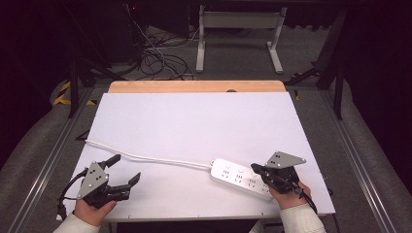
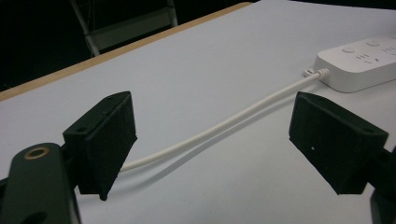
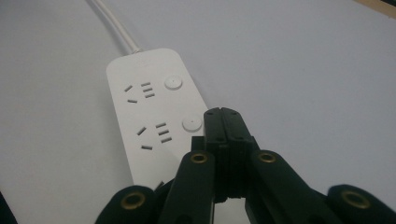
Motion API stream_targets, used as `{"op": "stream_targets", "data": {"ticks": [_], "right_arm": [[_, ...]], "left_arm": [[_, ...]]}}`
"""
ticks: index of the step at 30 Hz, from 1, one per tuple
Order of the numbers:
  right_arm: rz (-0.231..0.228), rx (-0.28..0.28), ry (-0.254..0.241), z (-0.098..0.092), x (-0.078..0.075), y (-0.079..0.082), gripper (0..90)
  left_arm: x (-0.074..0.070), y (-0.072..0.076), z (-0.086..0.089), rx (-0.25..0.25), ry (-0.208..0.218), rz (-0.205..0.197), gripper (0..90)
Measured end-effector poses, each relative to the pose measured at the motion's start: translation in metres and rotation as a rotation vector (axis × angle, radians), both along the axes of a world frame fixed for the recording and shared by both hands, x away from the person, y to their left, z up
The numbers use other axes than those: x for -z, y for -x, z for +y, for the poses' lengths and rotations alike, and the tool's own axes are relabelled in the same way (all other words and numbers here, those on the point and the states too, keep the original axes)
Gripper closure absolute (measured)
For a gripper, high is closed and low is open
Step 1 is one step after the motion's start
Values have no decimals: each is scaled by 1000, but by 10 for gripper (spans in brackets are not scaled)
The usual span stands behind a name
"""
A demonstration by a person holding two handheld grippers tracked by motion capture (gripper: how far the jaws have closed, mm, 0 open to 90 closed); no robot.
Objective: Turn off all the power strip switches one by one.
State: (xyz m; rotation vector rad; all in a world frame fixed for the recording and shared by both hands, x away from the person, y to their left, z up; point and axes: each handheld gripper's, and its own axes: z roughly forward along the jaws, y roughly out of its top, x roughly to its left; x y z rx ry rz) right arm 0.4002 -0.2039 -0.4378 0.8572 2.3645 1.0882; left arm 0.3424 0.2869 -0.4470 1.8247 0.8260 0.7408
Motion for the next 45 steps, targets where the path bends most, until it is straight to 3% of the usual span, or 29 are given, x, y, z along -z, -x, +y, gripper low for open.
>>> {"op": "stream_targets", "data": {"ticks": [5, 10, 23, 32, 39, 41, 45], "right_arm": [[-2, 1, 7, 0, -1, 2, 900], [-7, 39, -3, -18, -6, 7, 900], [57, 85, 35, -37, 11, 13, 900], [94, 83, 57, -37, 18, 10, 900], [104, 76, 67, -35, 20, 9, 900], [108, 73, 47, -34, 22, 9, 900], [97, 66, 70, -30, 22, 9, 900]], "left_arm": [[0, 0, 0, 1, 1, 2, 153], [0, 0, 1, -2, 7, 2, 153], [0, -1, 0, -2, 7, 5, 153], [0, -1, 0, -4, 5, 4, 153], [0, -1, 0, -3, -3, 1, 153], [0, -1, 0, -2, -6, -1, 153], [0, 0, 0, -2, -2, 1, 153]]}}
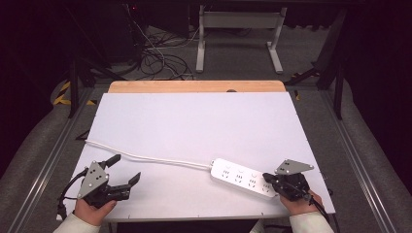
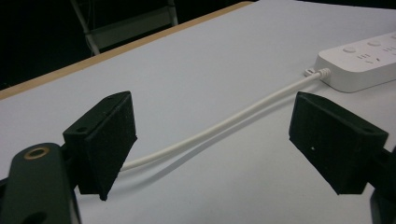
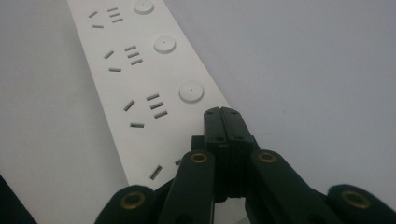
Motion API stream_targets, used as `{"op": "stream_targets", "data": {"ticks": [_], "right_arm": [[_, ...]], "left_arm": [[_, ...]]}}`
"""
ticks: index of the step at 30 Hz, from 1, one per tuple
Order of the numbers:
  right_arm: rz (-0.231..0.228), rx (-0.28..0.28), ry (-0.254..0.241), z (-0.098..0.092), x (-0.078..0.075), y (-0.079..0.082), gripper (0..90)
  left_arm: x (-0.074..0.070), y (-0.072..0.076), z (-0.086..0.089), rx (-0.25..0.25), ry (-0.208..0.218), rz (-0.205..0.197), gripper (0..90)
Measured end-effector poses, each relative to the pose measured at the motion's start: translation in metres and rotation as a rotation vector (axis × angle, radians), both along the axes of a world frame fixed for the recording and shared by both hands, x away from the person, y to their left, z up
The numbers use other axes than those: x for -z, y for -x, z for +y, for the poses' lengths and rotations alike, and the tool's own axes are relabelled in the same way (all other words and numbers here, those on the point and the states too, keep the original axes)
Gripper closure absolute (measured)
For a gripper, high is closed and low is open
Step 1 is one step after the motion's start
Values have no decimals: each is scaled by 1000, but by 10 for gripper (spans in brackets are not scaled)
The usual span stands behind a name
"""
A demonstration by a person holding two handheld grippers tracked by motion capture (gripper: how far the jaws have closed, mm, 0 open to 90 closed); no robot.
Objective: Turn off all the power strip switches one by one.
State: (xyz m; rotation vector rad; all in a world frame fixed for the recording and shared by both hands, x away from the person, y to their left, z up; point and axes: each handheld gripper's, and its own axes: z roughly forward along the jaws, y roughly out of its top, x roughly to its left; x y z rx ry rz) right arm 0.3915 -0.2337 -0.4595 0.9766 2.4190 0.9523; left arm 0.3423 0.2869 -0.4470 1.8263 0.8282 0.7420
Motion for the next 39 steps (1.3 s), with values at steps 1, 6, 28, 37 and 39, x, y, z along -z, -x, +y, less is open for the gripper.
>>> {"op": "stream_targets", "data": {"ticks": [1, 6, 28, 37, 39], "right_arm": [[5, 3, -8, 0, 0, 0, 900], [2, 1, -14, -1, 1, 0, 900], [14, 18, -48, -7, 2, 0, 900], [4, 22, -36, -6, 3, 2, 900], [4, 19, -38, -6, 3, 2, 900]], "left_arm": [[0, 0, 0, 1, -5, -4, 153], [0, 0, 1, 0, 4, 0, 153], [0, 1, 0, 0, 2, -3, 153], [0, 1, 0, 2, 0, -5, 153], [0, 1, 0, 1, 0, -6, 153]]}}
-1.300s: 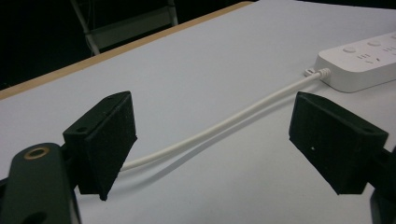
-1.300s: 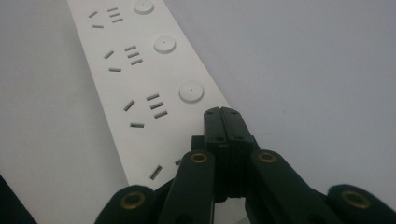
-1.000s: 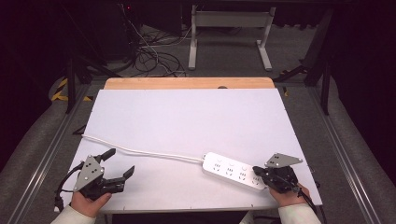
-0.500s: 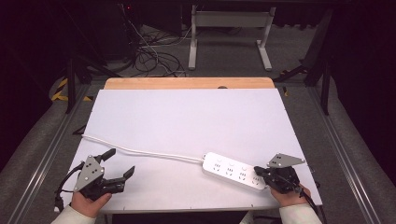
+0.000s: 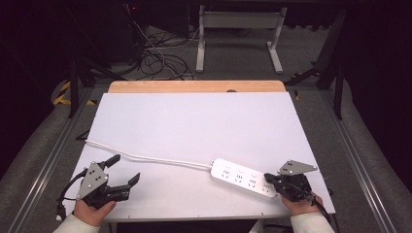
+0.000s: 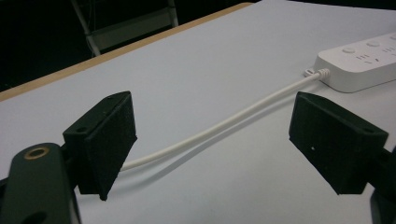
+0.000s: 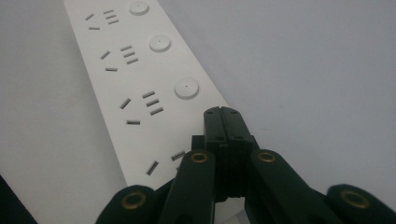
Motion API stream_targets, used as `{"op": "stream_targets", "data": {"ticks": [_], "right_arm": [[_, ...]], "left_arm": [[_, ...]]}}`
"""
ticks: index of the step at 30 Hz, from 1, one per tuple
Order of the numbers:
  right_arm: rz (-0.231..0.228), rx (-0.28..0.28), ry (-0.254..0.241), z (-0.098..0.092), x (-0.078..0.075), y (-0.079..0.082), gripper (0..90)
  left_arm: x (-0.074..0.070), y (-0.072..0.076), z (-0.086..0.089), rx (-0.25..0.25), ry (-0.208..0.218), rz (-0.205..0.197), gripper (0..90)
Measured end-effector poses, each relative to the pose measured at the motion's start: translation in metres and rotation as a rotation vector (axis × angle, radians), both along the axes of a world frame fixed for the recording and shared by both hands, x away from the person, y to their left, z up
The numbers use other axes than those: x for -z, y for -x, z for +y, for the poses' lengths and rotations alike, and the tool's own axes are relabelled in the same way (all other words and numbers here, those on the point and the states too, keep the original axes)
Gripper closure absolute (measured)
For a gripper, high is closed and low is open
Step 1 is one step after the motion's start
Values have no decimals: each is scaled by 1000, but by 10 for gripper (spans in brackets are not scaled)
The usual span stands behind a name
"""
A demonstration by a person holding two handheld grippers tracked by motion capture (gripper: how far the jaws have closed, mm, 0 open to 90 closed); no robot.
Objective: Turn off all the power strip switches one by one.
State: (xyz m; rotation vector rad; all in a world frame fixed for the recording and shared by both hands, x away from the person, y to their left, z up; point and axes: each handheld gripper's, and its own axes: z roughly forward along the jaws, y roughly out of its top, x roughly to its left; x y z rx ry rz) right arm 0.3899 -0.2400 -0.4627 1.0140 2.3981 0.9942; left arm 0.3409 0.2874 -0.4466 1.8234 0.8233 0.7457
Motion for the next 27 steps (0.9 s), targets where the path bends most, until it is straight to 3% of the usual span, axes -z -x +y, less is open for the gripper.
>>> {"op": "stream_targets", "data": {"ticks": [4, 8, 12, 25, 27], "right_arm": [[-1, -5, -3, 0, -1, 0, 900], [-20, -22, -37, -3, -3, 2, 900], [-89, -31, -73, -1, -13, 6, 900], [-132, -59, -91, 2, -17, 10, 900], [-140, -58, -95, 3, -18, 10, 796]], "left_arm": [[0, 0, 0, -1, 3, 2, 153], [1, -2, -1, -4, 7, 9, 153], [1, -2, -1, -4, -3, 4, 153], [0, -2, 0, -5, 5, 8, 153], [0, -2, -1, -4, 4, 6, 153]]}}
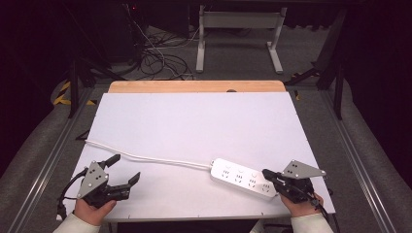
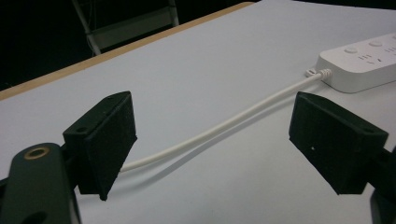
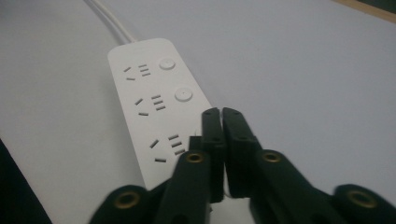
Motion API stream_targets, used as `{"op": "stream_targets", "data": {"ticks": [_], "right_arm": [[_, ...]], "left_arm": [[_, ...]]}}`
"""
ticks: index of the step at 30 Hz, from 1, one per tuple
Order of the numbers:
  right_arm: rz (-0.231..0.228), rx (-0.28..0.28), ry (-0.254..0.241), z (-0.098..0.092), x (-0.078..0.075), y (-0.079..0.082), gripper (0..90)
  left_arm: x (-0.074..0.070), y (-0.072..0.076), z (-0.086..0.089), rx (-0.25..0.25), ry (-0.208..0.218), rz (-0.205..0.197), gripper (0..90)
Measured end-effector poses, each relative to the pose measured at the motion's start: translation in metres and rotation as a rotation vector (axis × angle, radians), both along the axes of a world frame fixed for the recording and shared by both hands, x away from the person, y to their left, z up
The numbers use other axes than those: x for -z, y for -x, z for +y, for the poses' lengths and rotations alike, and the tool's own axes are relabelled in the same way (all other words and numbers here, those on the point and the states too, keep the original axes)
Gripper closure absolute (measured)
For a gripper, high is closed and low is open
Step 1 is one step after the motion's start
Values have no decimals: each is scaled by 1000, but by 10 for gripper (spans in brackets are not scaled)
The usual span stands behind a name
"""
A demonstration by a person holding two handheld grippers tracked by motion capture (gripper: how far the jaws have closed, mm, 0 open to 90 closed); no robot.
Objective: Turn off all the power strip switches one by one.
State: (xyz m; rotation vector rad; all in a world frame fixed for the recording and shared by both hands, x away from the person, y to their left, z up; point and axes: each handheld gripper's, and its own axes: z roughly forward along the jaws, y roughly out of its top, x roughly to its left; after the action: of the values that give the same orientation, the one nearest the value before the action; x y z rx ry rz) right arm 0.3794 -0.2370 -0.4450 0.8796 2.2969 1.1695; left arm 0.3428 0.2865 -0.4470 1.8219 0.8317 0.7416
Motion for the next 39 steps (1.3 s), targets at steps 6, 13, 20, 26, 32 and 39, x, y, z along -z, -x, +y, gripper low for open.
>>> {"op": "stream_targets", "data": {"ticks": [6, 13, 20, 26, 32, 39], "right_arm": [[-35, 19, -47, 1, -7, -3, 466], [-59, 15, -66, 6, -16, -11, 181], [-87, 42, -98, 4, -21, -22, 99], [-103, 55, -101, -1, -21, -30, 80], [-82, 64, -87, -15, -18, -40, 46], [-107, 97, -99, -33, -8, -43, 6]], "left_arm": [[-1, 0, 0, 1, -17, -8, 153], [-2, 0, -1, 1, -23, -14, 152], [-2, 0, 1, -3, -21, -14, 153], [-3, 1, 3, -10, -18, -15, 152], [-4, 0, 5, -17, -19, -15, 152], [-4, -1, 8, -26, -23, -16, 152]]}}
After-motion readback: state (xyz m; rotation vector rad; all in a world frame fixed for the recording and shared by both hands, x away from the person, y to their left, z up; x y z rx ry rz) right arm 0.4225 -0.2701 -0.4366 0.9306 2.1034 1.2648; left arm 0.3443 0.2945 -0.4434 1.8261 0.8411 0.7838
